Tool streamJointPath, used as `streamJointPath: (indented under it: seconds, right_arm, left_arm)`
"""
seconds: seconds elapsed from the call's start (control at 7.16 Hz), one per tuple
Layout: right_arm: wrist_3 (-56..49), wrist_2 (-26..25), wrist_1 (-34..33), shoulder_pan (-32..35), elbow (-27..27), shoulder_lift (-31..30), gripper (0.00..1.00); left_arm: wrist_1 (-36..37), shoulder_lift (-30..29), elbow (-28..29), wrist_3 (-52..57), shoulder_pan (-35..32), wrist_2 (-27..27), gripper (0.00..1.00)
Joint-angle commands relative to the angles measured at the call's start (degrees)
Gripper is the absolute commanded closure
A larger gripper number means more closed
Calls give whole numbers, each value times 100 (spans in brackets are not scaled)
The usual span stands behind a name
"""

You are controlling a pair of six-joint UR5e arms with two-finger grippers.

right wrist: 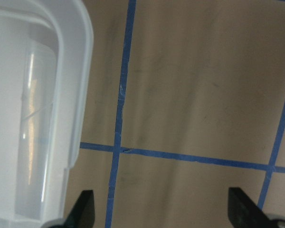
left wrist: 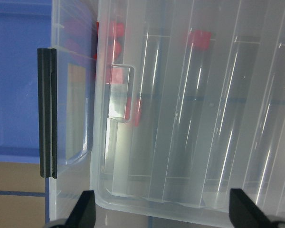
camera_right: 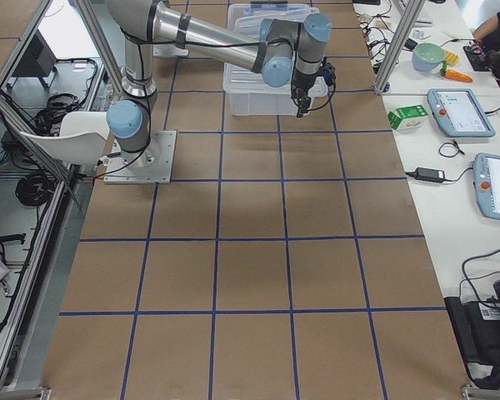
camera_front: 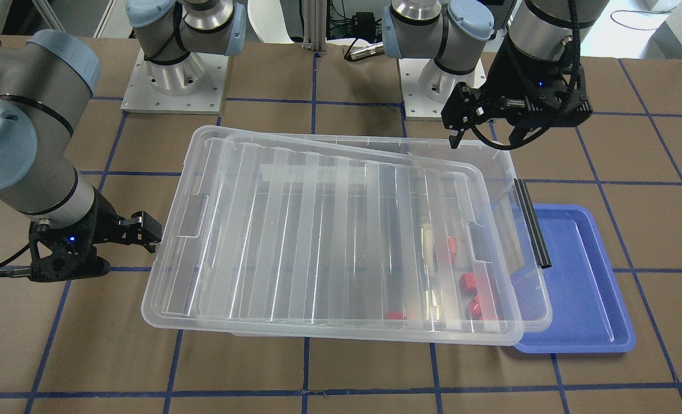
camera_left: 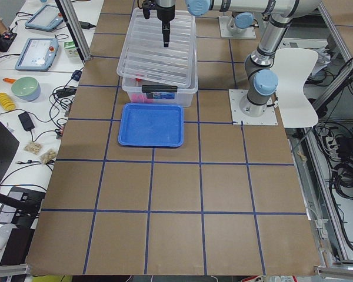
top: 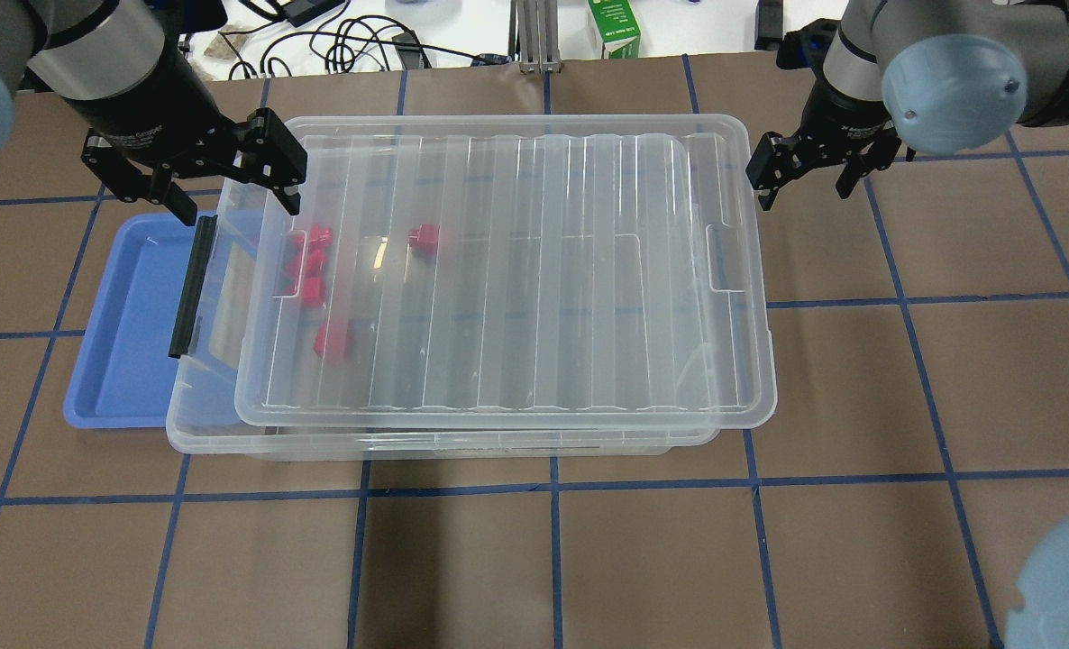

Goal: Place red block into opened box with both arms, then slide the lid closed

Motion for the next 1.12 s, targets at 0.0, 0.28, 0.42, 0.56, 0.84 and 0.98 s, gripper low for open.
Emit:
streamJointPath:
  seconds: [0.0, 0.28, 0.42, 0.56, 0.84, 0.98]
  right_arm:
    - [26, -36, 477, -7, 10, -491, 0]
    - [865, -88, 1014, 19, 36, -1010, 0]
    - [1009, -80, 1269, 20, 36, -1204, 0]
    - [1150, -63, 1480, 28, 36, -1424, 0]
    - [1546, -27, 1781, 378, 36, -1601, 0]
    - [1625, -27, 1781, 476, 36, -1584, 0]
  left_arm:
    - [3, 18, -5, 31, -46, -5, 0]
    - [3, 18, 3, 93, -46, -5, 0]
    - [-5, 27, 4, 128, -46, 4, 0]
    - [-5, 35, 12, 268, -46, -5, 0]
    - [-58, 202, 144, 356, -55, 13, 0]
    - [20, 115, 135, 627, -37, 100, 0]
